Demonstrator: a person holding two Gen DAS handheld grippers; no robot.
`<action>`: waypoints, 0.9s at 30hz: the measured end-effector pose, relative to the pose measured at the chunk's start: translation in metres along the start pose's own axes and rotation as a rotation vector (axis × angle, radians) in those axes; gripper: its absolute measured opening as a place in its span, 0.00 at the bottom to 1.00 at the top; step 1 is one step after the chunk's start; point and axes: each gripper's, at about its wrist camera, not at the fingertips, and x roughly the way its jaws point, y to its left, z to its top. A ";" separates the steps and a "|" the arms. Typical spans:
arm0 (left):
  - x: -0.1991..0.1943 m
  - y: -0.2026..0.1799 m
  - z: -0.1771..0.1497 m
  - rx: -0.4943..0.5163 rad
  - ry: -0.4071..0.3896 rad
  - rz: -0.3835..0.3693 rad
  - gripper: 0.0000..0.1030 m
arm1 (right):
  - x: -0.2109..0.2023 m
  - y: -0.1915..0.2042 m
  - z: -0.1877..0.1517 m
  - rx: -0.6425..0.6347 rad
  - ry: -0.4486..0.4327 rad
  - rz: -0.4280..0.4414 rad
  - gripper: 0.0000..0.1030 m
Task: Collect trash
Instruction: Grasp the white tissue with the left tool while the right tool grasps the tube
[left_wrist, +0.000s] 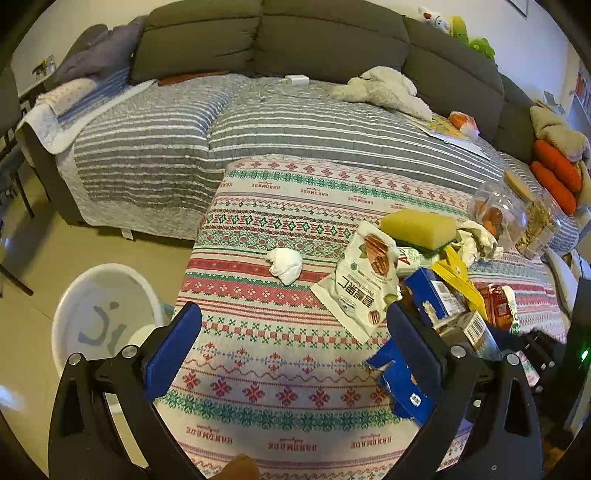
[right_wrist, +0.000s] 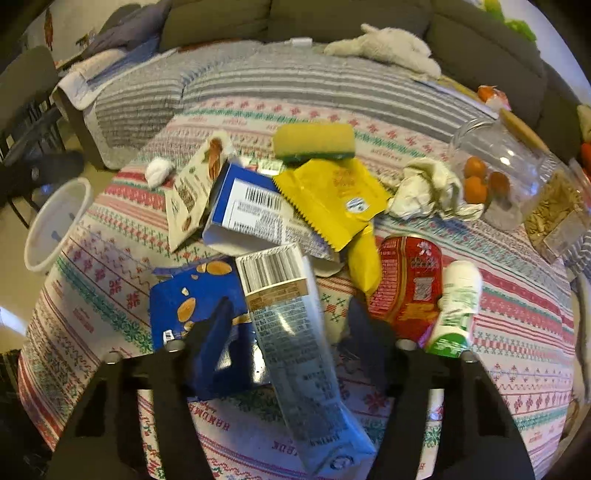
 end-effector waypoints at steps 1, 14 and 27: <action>0.004 0.002 0.002 -0.007 0.012 -0.008 0.93 | 0.004 0.000 0.000 0.005 0.021 0.007 0.38; 0.069 0.009 0.039 0.029 0.192 0.094 0.93 | -0.033 -0.019 0.013 0.152 -0.092 0.113 0.37; 0.118 0.016 0.043 -0.118 0.335 0.083 0.59 | -0.043 -0.030 0.020 0.196 -0.130 0.141 0.35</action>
